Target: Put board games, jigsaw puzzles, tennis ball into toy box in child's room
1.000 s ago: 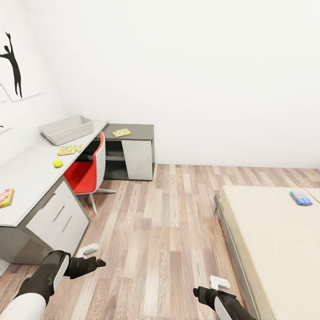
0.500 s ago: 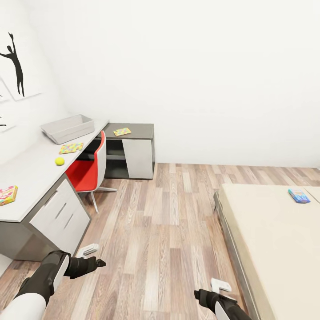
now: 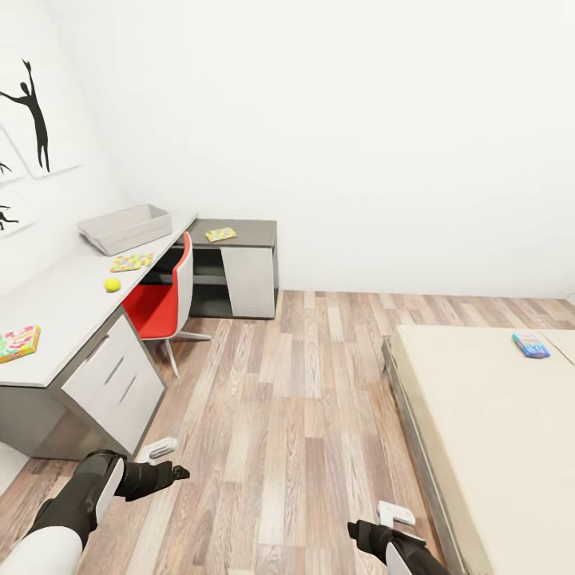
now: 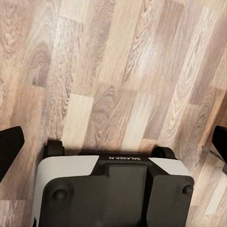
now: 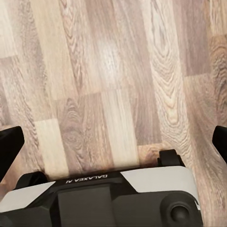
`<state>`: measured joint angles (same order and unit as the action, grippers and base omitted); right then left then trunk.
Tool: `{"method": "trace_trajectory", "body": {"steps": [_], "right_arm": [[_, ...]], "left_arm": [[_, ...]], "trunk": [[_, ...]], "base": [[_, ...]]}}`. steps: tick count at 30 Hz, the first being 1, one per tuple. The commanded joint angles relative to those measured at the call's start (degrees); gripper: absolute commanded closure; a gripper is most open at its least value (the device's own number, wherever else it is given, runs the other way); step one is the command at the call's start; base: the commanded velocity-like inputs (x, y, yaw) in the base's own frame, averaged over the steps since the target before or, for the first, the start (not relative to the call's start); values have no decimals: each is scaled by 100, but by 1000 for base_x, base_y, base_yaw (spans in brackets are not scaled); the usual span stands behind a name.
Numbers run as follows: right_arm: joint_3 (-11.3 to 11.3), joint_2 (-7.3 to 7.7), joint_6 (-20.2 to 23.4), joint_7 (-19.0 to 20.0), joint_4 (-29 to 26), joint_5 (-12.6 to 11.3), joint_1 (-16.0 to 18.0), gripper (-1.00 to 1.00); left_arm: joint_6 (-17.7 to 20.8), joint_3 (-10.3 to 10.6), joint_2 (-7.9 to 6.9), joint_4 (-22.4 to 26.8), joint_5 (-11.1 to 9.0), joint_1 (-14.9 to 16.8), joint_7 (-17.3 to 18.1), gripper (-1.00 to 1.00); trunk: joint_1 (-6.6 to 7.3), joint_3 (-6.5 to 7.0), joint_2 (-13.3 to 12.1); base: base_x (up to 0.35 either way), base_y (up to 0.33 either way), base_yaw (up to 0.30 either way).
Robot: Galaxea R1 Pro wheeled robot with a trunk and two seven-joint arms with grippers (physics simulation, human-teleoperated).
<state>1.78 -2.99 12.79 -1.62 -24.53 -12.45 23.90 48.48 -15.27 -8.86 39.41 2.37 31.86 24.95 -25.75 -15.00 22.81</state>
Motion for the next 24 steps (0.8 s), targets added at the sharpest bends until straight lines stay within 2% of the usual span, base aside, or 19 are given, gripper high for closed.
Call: {"method": "trace_trajectory", "body": {"steps": [1, 5, 14, 24], "right_arm": [[17, -6, 40, -16, -15, -37, 3, -100], [18, -2, 51, -13, -16, -38, 4, -100], [21, 0, 42, -7, -17, -38, 2, -100], [23, 1, 39, -12, -14, -38, 1, -100]], "left_arm": [[30, -19, 4, 5, 26, 4, 31, -100], [30, -19, 6, 5, 27, 4, 29, -100], [30, -19, 7, 5, 27, 4, 27, -100], [30, -19, 8, 5, 27, 4, 27, -100]], "trunk": [[-3, -11, 11], [-3, -11, 11], [-3, -11, 11], [-3, -11, 11]], "base": [[-14, 0, 0], [-7, 0, -29], [-1, 0, -166], [-49, -56, -22]]}}
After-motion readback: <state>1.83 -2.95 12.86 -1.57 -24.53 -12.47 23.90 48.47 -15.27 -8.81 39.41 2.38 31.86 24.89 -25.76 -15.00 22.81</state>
